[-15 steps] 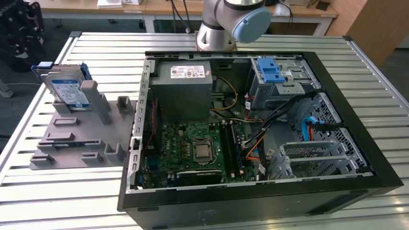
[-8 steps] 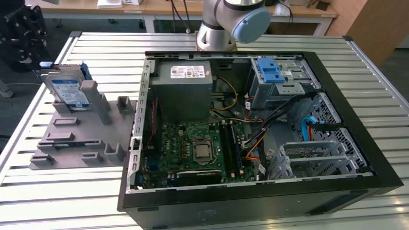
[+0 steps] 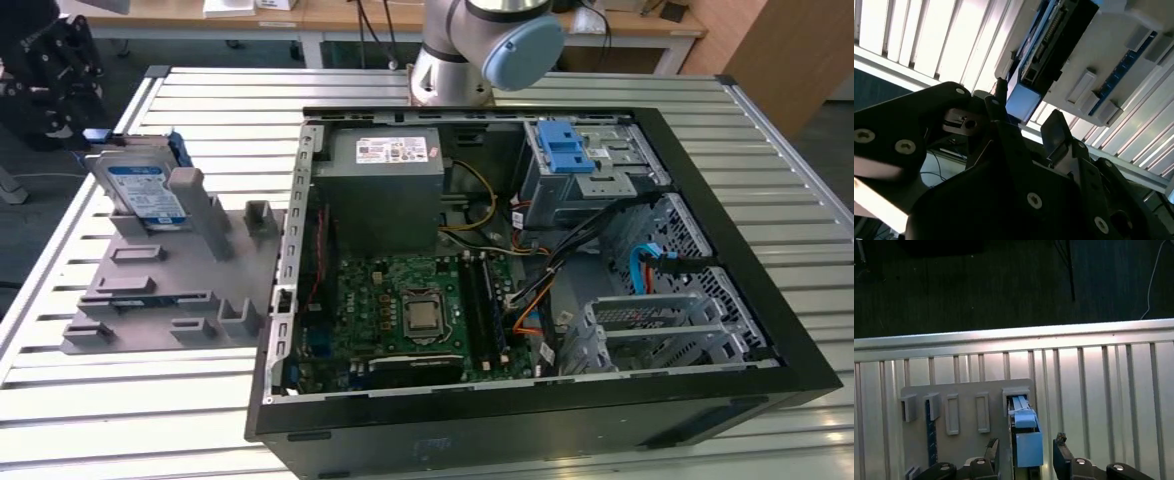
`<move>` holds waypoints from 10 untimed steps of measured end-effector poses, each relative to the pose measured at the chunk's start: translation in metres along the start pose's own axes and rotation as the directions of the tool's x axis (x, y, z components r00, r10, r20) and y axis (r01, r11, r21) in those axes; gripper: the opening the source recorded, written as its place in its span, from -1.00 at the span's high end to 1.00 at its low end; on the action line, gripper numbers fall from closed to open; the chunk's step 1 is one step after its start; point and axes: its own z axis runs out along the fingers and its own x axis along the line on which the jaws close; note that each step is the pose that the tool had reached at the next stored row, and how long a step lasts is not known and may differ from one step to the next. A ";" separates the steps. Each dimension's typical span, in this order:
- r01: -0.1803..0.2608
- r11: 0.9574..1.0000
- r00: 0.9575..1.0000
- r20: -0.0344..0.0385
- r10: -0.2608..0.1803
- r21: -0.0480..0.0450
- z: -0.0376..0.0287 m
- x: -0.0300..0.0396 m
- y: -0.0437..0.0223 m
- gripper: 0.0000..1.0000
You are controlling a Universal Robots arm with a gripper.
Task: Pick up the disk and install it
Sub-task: 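Pick up the disk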
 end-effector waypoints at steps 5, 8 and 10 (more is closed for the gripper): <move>0.057 0.998 0.998 0.000 -0.057 -0.001 0.0087 0.0002 0.0016 -0.09; 0.062 0.998 0.998 -0.001 -0.062 -0.001 0.0143 0.0007 0.0041 -0.09; 0.062 0.998 0.998 -0.001 -0.062 -0.001 0.0177 0.0008 0.0041 -0.09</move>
